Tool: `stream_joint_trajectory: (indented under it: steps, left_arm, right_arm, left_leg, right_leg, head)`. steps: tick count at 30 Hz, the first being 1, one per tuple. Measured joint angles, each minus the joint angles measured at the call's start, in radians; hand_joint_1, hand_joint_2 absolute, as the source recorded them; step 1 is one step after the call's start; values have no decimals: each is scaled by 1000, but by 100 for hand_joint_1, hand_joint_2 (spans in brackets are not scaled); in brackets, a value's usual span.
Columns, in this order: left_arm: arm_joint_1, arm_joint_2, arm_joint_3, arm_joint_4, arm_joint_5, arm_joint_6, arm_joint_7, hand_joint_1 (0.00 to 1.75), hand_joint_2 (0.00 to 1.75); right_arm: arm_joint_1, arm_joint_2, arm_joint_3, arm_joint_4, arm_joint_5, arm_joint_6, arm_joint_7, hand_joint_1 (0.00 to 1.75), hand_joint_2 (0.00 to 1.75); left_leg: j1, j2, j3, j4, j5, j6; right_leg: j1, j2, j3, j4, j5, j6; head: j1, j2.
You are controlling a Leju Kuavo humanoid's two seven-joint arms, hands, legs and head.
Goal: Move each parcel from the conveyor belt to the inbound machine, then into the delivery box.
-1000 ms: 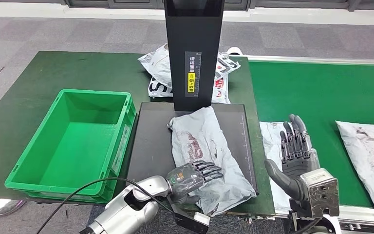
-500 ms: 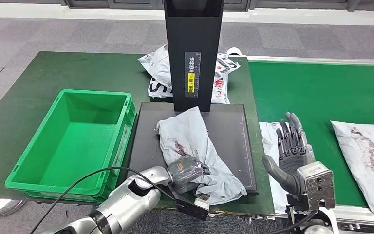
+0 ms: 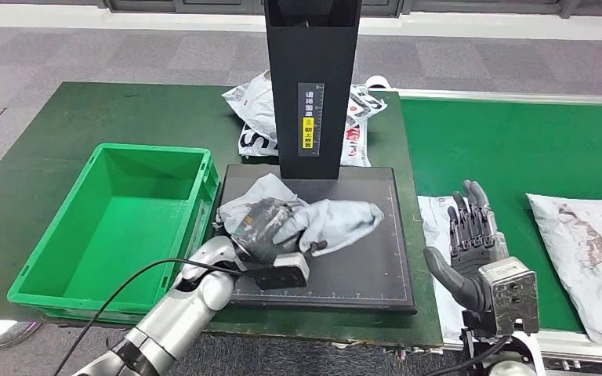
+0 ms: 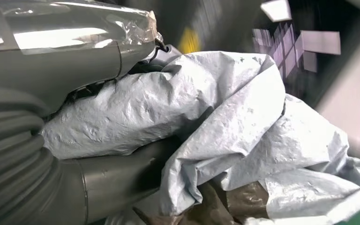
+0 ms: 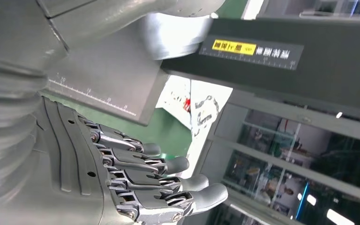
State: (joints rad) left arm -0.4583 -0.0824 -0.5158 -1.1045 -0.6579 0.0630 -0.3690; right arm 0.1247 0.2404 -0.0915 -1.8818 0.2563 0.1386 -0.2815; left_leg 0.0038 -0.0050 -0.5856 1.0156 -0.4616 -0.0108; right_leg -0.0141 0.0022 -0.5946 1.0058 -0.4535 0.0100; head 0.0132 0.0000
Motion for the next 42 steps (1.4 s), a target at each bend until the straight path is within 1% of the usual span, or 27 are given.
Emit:
stream_joint_trajectory:
  steps: [3, 6, 8, 11, 13, 16, 21, 24, 26, 27, 30, 31, 35, 39, 42]
  left_arm:
    - [16, 13, 96, -129, 64, 20, 8, 175, 175]
    - [31, 22, 151, -213, 76, 30, 9, 175, 175]
    - [46, 24, 183, -261, 70, 76, 6, 175, 175]
    - [70, 25, 251, -348, 26, 178, 16, 175, 175]
    - [86, 24, 298, -408, -33, 240, 30, 175, 175]
    - [108, 20, 353, -486, -173, 326, 59, 175, 175]
    - [122, 15, 427, -555, -479, 468, 167, 175, 175]
    - [125, 15, 460, -558, -578, 504, 210, 175, 175]
    - [125, 15, 480, -552, -632, 490, 254, 175, 175]
    - [123, 16, 489, -543, -664, 467, 285, 135, 175]
    - [107, 17, 513, -483, -732, 371, 367, 4, 175]
    - [99, 17, 519, -455, -739, 342, 382, 0, 175]
    - [65, 17, 541, -325, -724, 194, 403, 0, 0]
    - [42, 18, 556, -209, -653, 76, 363, 0, 0]
    - [34, 18, 567, -150, -602, 19, 340, 0, 0]
  right_arm:
    - [3, -2, -2, 0, 0, -13, 0, 0, 175]
    - [4, -3, -2, 0, 0, -16, -1, 0, 175]
    - [7, -4, -3, 0, 0, -25, -3, 0, 175]
    - [20, -5, -5, 0, -3, -37, -8, 0, 175]
    - [27, -6, -10, 0, -3, -41, -13, 0, 175]
    - [35, -8, -17, 1, -2, -51, -22, 0, 175]
    - [57, -17, -18, 8, -15, -67, -34, 0, 175]
    - [66, -19, -18, 9, -17, -66, -35, 0, 175]
    - [68, -19, -18, 9, -17, -65, -33, 0, 175]
    - [68, -19, -19, 10, -15, -64, -29, 0, 175]
    - [67, -19, -22, 10, -6, -58, -13, 0, 175]
    - [67, -19, -24, 10, -2, -52, -9, 0, 175]
    - [66, -13, -41, 10, 14, -21, 3, 0, 175]
    - [62, -5, -54, 12, 26, 3, 7, 0, 175]
    - [61, -1, -60, 15, 31, 12, 9, 0, 175]
  left_leg:
    - [0, 0, 0, 0, 0, 0]
    - [0, 0, 0, 0, 0, 0]
    - [0, 0, 0, 0, 0, 0]
    - [0, 1, 0, 0, 0, 0]
    - [0, 1, 0, 0, 0, 0]
    - [0, 0, 0, 0, 0, 0]
    - [0, 0, 0, 0, 0, 0]
    - [0, 0, 0, 0, 0, 0]
    - [0, 0, 0, 0, 0, 0]
    - [0, 1, 0, 0, 0, 0]
    - [0, 0, 0, 0, 0, -1]
    - [0, 0, 0, 0, 0, -1]
    - [0, 0, 0, 0, 1, -1]
    - [0, 0, 0, 0, 0, -1]
    - [0, 0, 0, 0, 0, -1]
  right_leg:
    - [0, 0, 0, 0, 0, 0]
    - [0, 0, 0, 0, 0, 0]
    - [0, 0, 0, 0, 0, 0]
    - [0, 1, -1, 0, 0, 0]
    - [0, 1, -1, 0, 0, 0]
    - [0, 0, -1, 0, 0, 0]
    - [0, 0, -1, 0, -1, 0]
    - [0, 0, -1, 0, -1, 0]
    - [0, 0, -1, 0, -1, 0]
    - [0, 0, -1, 0, -1, 0]
    - [0, 0, -1, 0, 0, 0]
    - [0, 0, -1, 0, 0, 0]
    - [0, 0, -1, 0, 0, 0]
    - [0, 1, -1, 0, 0, 0]
    - [0, 1, -1, 0, 0, 0]
  head:
    - [0, 0]
    - [0, 0]
    - [0, 0]
    - [0, 0]
    - [0, 0]
    - [0, 0]
    - [0, 0]
    - [0, 0]
    - [0, 0]
    - [0, 0]
    - [0, 0]
    - [0, 0]
    - [0, 0]
    - [0, 0]
    - [0, 0]
